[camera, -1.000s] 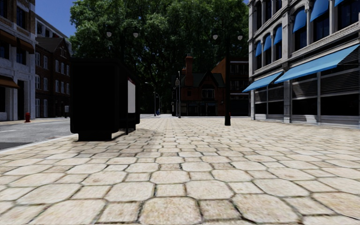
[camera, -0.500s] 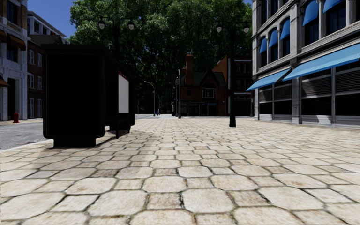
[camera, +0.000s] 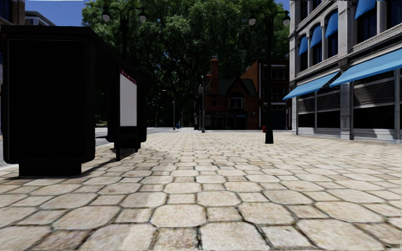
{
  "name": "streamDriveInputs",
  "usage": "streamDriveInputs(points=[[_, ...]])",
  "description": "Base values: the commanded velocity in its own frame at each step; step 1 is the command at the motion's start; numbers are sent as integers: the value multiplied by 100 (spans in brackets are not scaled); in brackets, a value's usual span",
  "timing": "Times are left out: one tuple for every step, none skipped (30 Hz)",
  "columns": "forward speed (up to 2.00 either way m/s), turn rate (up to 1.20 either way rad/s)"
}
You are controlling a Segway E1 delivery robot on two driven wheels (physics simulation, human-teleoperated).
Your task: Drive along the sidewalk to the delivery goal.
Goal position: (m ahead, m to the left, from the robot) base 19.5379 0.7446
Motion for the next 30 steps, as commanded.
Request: streamDriveInputs(points=[[200,24],[200,0],[200,0],[200,0],[200,0],[200,0],[200,0],[200,0],[200,0],[200,0],[200,0],[200,0],[200,0],[200,0],[200,0],[200,0],[200,0],[200,0],[200,0],[200,0],[200,0],[200,0],[200,0],[200,0],[200,0],[200,0],[200,0],[200,0],[200,0],[200,0]])
